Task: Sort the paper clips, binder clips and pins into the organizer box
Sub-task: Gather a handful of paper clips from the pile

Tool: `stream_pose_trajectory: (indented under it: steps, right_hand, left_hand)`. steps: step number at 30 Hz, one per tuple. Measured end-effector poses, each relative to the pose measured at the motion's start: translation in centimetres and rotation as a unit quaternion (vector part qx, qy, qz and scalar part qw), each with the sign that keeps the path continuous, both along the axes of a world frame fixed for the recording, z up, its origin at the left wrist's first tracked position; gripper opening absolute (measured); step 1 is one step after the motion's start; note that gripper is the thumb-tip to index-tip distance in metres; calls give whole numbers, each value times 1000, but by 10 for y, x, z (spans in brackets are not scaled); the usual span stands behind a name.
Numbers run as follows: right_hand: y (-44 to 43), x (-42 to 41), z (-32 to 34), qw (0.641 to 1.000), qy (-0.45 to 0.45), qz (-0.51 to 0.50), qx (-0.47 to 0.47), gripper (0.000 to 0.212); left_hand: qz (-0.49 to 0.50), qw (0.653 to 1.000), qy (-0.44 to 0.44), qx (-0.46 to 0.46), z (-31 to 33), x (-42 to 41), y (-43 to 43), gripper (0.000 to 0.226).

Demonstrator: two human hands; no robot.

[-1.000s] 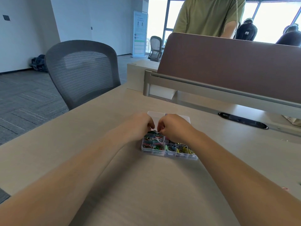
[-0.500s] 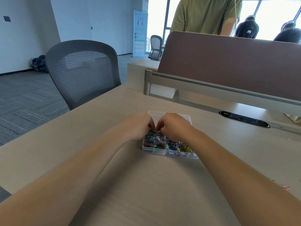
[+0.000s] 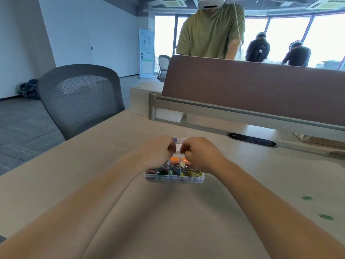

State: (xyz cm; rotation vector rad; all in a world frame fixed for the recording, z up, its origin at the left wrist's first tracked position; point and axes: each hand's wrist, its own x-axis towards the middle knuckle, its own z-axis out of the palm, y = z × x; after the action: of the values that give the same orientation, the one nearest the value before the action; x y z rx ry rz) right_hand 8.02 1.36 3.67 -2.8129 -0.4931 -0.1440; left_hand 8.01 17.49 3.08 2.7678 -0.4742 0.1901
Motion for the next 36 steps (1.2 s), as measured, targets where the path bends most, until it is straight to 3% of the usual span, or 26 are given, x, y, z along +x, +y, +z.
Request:
stream_pose_trajectory:
  steps: [4,9,14,16,19,22,27,31,36]
  right_hand:
    - [-52,-29,7,999,14,-49,-3,25]
    - [-131,-73,5,992,59,-111,-33,21]
    - [-198,-114,1,980,113,-157,-46,24]
    - [-216,-122,-4,973,137,-167,-77,38]
    - [-232,-131,-14,964,163,-177,-116,59]
    - [-237,-136,-25,966,143,-185,-111,44]
    - [-230,-129,-38,973,99,-200,-53,33]
    - [-229,-123,-39,977,94,-190,-28,13]
    - [-244,-114,-39,980,84,-182,18,33]
  left_hand:
    - [-41,999,-16,25,14,-29,-55,22]
    - [-126,989,74,4,5,-56,-126,27]
    - [-154,980,114,61,-16,-70,-185,62]
    - [-147,977,131,85,-21,-72,-200,74]
    - [-140,976,130,101,-26,-77,-217,63]
    - [-141,979,124,75,-28,-81,-231,34]
    - [-150,983,95,42,-37,-81,-248,16]
    - [-160,983,84,12,-38,-77,-251,18]
    - [-171,983,67,-17,-38,-64,-246,22]
